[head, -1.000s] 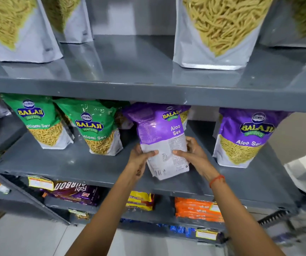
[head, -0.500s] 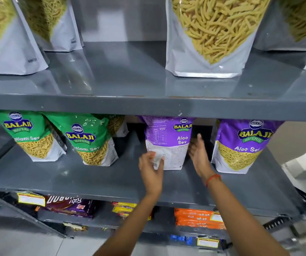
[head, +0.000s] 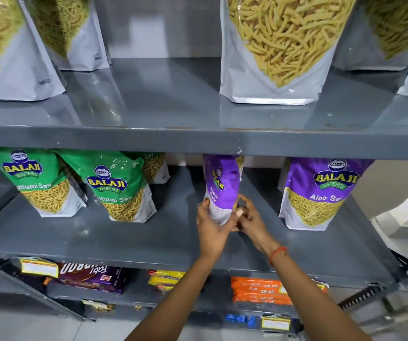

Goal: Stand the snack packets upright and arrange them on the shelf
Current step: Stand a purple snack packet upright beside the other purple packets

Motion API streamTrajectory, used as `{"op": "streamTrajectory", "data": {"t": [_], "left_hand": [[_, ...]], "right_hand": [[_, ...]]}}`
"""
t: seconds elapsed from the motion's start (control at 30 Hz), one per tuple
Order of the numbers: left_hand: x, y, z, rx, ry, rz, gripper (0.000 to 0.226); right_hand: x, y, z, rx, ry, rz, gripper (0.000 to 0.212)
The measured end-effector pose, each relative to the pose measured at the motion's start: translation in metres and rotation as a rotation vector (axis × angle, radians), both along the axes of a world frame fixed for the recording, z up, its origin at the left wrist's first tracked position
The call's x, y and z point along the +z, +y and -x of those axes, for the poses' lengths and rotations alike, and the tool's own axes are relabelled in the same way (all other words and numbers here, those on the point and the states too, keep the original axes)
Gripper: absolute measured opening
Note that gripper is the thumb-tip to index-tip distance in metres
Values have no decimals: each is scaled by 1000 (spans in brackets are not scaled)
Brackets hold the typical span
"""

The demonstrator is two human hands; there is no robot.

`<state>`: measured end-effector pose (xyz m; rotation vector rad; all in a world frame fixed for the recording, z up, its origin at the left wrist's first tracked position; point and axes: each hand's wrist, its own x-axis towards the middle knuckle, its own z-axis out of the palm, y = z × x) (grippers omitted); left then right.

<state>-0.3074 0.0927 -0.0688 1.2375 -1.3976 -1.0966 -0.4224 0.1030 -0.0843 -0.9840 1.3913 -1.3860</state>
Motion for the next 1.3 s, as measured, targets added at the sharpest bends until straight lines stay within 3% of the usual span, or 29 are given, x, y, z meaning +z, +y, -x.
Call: {"op": "streamTrajectory", "data": {"t": [0.13, 0.3, 0.4, 0.47, 0.57, 0.73, 0.87, 1.23, 1.3], "left_hand": [[-2, -10, 0, 118, -111, 27, 71], [-2, -30, -19, -18, -82, 7, 41], [4, -50, -38, -309, 93, -126, 34], [10, -65, -48, -502, 194, -244, 36], [9, -75, -53, -660, 288, -333, 33], [-16, -61, -50, -419, 233, -233, 43], [-24, -64, -52, -459, 177, -211, 56], [-23, -76, -59, -527, 118, -222, 55], [-20, -73, -58, -507, 38, -202, 68]], "right_hand": [[-5, 7, 0, 12, 116, -17, 40], [-6, 6, 12, -158, 134, -32, 32], [-2, 2, 25, -232, 116, -5, 59], [0, -1, 33, -111, 161, -17, 82], [0, -3, 41, 50, 225, -59, 92], [-11, 1, 32, -5, 139, -100, 81], [-12, 1, 20, -50, 116, -78, 79], [-2, 1, 9, -65, 160, -138, 77], [0, 3, 9, -34, 177, -142, 78]]}}
